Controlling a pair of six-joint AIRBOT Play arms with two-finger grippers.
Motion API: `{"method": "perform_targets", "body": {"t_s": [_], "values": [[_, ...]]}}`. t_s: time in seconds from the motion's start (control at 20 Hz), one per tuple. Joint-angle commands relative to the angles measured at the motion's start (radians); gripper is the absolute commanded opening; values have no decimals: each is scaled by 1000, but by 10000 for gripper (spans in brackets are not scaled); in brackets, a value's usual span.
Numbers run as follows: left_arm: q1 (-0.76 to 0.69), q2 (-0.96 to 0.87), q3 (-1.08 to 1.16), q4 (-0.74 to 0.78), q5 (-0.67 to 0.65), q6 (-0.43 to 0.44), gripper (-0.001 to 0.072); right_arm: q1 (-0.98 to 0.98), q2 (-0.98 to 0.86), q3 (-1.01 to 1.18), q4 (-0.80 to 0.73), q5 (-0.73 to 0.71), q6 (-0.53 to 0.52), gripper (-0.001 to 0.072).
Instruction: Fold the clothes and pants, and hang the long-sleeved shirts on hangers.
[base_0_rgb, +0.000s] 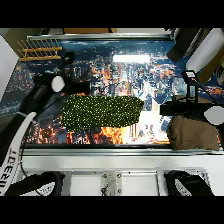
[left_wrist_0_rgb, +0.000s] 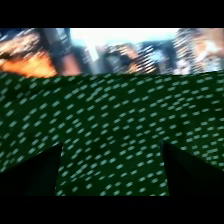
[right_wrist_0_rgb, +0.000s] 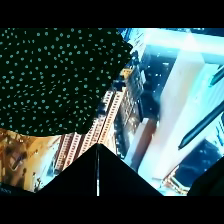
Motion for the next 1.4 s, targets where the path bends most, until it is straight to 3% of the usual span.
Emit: {"method": "perform_targets", "body": {"t_s": [0.0,0.1,0.2,0.35,0.55,0.9,1.0,1.1,1.25,1.35], "values": [[270,130,-295,-100,-39,-20,654,0,-1,1,12,1,1,12],[412,167,-433,-211,-16,-1,654,0,-1,1,19,0,1,12],[518,174,-528,-335,7,95,654,1,-1,1,19,1,1,12],[591,174,-615,-441,73,168,655,1,-1,1,21,1,1,11],[565,139,-619,-458,141,174,654,1,-1,1,61,1,1,12],[470,-44,-471,-454,61,174,647,1,-1,1,64,1,1,11],[471,-43,-469,-453,45,187,276,1,-1,1,64,1,1,12],[473,-28,-469,-452,27,224,29,1,-1,0,63,1,1,11],[473,51,-468,-426,21,243,2,1,-7,0,60,1,13,12],[473,122,-468,-427,19,253,2,1,-35,-10,24,1,103,12]]}}
